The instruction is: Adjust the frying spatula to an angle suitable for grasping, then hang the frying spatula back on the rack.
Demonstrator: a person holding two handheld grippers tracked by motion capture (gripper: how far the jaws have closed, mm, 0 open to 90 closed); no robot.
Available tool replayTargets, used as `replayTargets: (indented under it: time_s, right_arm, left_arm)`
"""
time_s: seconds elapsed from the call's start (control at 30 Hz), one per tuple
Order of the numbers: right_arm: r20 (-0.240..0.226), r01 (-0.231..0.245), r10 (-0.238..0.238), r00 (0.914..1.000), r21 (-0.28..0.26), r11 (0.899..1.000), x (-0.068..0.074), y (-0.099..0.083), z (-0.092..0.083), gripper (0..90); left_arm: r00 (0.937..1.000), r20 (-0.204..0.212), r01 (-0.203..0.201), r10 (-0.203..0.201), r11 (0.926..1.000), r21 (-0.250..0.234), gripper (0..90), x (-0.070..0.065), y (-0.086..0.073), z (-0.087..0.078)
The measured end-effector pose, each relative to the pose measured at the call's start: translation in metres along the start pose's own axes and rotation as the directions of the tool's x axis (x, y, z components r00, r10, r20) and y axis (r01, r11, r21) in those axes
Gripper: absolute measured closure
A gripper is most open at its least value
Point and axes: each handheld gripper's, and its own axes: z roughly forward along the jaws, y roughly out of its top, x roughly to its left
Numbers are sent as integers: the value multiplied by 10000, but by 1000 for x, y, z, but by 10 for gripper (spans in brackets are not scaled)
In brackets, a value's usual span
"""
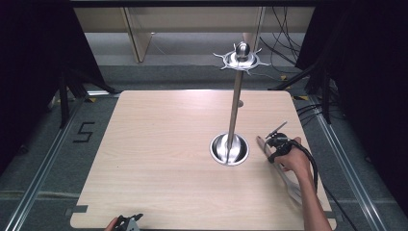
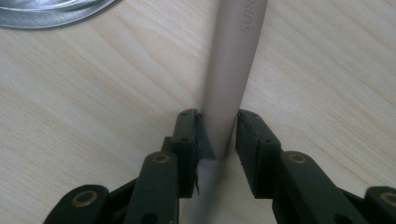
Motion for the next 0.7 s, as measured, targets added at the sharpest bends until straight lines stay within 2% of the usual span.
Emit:
replayTargets:
  time_s: [0.03, 0.07, 0.13, 0.17, 0.2, 0.23, 0.27, 0.33, 0.37, 0.4, 0.43, 0.47, 0.5, 0.53, 0.57, 0.6, 0.63, 0.67, 0.7]
  right_arm:
    - [0, 0, 0, 10000, 0, 10000, 0, 0, 0, 700]
    - [-16, 48, -48, 10000, -43, 10000, -1, 0, 0, 702]
    - [-55, -57, 56, 10000, -60, 10000, 0, 0, 0, 705]
    - [-45, 15, -15, 10000, -68, 10000, 0, 0, 0, 706]
    - [-13, 213, -213, 9998, -187, 9996, -2, 0, 0, 708]
    - [-13, 213, -213, 9998, -187, 9996, -2, 0, 0, 708]
    - [-163, 341, -347, 9993, -359, 9988, -4, -2, 1, 716]
    - [-211, 316, -325, 9992, -411, 9987, -4, -3, 1, 719]
    - [-644, 54, -100, 9979, -713, 9974, -3, -7, 0, 733]
    - [-663, 9, -57, 9978, -732, 9973, -2, -8, 1, 734]
    - [-654, 251, -314, 9974, -949, 9952, -3, -9, 0, 735]
    - [-666, 72, -137, 9977, -967, 9953, -1, -11, -3, 735]
    - [-623, 190, -258, 9977, -1070, 9941, -2, -12, -6, 735]
    - [-549, 270, -341, 9979, -1260, 9917, -3, -13, -9, 734]
    - [-522, 116, -184, 9985, -1275, 9918, -2, -15, -12, 735]
    - [-498, 172, -240, 9985, -1329, 9910, -2, -16, -14, 735]
    - [-489, 204, -276, 9984, -1421, 9896, -1, -17, -16, 735]
    - [-440, 162, -230, 9988, -1508, 9884, -1, -19, -17, 735]
    - [-425, 303, -377, 9984, -1620, 9863, -1, -20, -18, 735]
  left_arm:
    - [9992, 308, 271, -273, 9996, 80, 149, -1, 0, -1]
    - [9999, 115, 112, -111, 9999, -74, 148, 0, 1, 0]
    - [9992, 275, 279, -279, 9996, 4, 149, 0, 1, -2]
    - [9993, 260, 280, -281, 9996, 22, 148, 0, 0, -2]
    - [10000, 79, -20, 21, 10000, -40, 148, 3, 0, -2]
    - [10000, 79, -20, 21, 10000, -40, 149, 3, 0, -2]
    - [9996, 13, 270, -270, 9996, 71, 149, 0, -1, 0]
    - [9993, -114, 353, -353, 9994, -54, 148, -1, 0, 0]
    - [9999, 139, -20, 19, 10000, 22, 148, 0, 1, -1]
    - [9999, 27, 161, -161, 9999, 50, 149, -2, 0, 0]
    - [9995, 269, 167, -168, 9998, 67, 149, -2, 1, -1]
    - [9995, 263, 161, -162, 9998, 65, 149, -3, 1, -1]
    - [9995, 280, 142, -144, 9999, 68, 149, -3, 0, -1]
    - [9996, 251, -136, 136, 9999, 8, 148, -1, 1, -1]
    - [9996, 259, 107, -109, 9999, 74, 149, -3, 0, -1]
    - [10000, 4, 67, -67, 10000, 44, 148, -3, 0, -1]
    - [10000, 4, 67, -67, 10000, 44, 148, -3, 0, -1]
    - [9996, 242, 172, -172, 9999, 11, 149, -2, 1, -3]
    - [9997, 203, 154, -154, 9999, 21, 148, -2, 0, -3]
